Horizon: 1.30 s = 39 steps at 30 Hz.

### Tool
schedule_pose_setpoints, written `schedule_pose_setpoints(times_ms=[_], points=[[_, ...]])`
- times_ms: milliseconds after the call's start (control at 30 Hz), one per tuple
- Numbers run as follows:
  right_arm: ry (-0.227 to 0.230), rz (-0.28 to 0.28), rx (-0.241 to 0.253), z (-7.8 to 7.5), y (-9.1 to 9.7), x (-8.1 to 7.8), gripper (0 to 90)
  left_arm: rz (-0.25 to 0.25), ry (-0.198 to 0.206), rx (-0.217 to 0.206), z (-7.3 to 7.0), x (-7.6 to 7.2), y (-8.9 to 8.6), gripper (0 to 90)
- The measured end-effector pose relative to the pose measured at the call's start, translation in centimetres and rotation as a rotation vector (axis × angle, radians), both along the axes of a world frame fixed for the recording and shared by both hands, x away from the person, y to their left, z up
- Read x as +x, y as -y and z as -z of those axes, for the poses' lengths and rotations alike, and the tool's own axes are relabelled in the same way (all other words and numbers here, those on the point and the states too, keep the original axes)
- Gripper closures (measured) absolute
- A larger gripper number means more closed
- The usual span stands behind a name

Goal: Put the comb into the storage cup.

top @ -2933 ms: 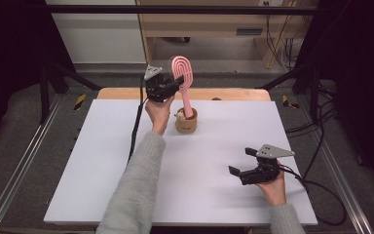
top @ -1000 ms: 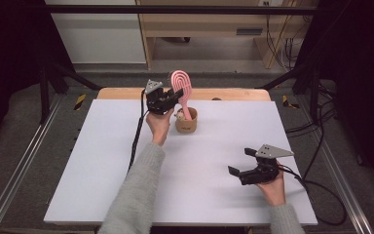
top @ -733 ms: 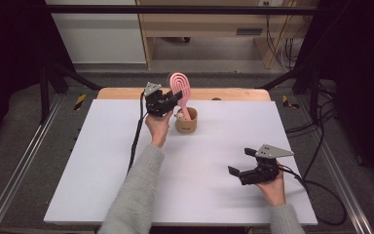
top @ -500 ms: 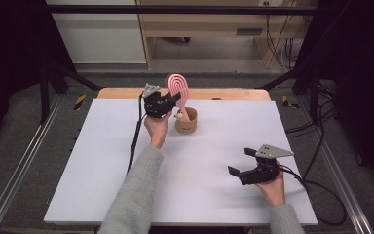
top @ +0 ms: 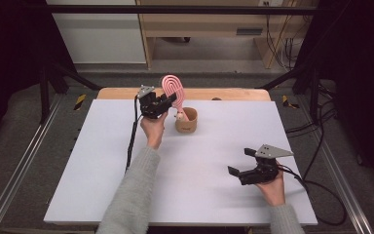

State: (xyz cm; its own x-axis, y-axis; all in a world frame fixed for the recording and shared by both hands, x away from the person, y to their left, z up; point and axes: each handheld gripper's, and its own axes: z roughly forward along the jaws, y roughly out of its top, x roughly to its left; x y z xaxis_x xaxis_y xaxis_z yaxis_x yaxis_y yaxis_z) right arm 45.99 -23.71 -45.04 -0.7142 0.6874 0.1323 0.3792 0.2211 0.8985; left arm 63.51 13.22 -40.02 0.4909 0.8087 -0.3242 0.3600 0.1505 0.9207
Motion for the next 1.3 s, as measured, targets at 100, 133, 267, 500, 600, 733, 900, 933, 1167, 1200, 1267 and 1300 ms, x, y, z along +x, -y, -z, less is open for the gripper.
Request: schedule_pose_setpoints(times_ms=[100, 133, 267, 500, 600, 733, 900, 933, 1167, 1200, 1267, 1300], points=[[0.0, 0.0, 0.0, 0.0, 0.0, 0.0, 0.2, -0.003, -0.004, -0.008, 0.1, 0.0, -0.2, 62.8], [0.0, 0.0, -0.001, 0.0, 0.0, 0.0, 0.2, -0.002, -0.006, -0.008, 0.1, 0.0, -0.3, 62.8], [0.0, 0.0, -0.001, 0.0, 0.0, 0.0, 0.3, -0.004, -0.008, -0.007, 0.2, -0.1, -0.4, 62.7], [-0.001, 0.0, -0.003, 0.0, 0.0, 0.0, 0.2, -0.012, -0.009, -0.007, 0.4, -0.2, -0.7, 61.9], [-0.001, -0.001, -0.003, 0.0, 0.0, 0.0, 0.3, -0.014, -0.015, 0.0, 0.5, -0.2, -0.9, 61.4], [-0.004, 0.0, -0.004, 0.1, -0.1, 0.0, 0.2, -0.012, -0.014, 0.0, 0.6, -0.2, -1.1, 60.9], [-0.004, 0.0, -0.002, 0.1, 0.0, 0.0, 0.3, -0.011, -0.008, 0.02, 0.5, -0.3, -1.1, 60.3], [-0.004, -0.001, -0.002, 0.0, 0.0, 0.0, 0.2, -0.011, -0.007, 0.022, 0.4, -0.3, -1.1, 60.0], [-0.005, 0.001, -0.004, 0.1, -0.1, 0.1, 0.2, -0.01, 0.005, 0.059, 0.0, -0.6, -1.5, 52.8], [-0.005, 0.0, -0.005, 0.1, -0.1, 0.1, 0.2, -0.011, 0.008, 0.065, -0.1, -0.6, -1.5, 52.4], [-0.004, 0.001, -0.004, 0.1, -0.1, 0.0, 0.2, -0.006, 0.001, 0.07, -0.2, -0.7, -1.6, 49.5], [-0.005, 0.001, -0.003, 0.1, -0.1, 0.0, 0.2, -0.004, -0.003, 0.077, -0.2, -0.7, -1.6, 48.3]])
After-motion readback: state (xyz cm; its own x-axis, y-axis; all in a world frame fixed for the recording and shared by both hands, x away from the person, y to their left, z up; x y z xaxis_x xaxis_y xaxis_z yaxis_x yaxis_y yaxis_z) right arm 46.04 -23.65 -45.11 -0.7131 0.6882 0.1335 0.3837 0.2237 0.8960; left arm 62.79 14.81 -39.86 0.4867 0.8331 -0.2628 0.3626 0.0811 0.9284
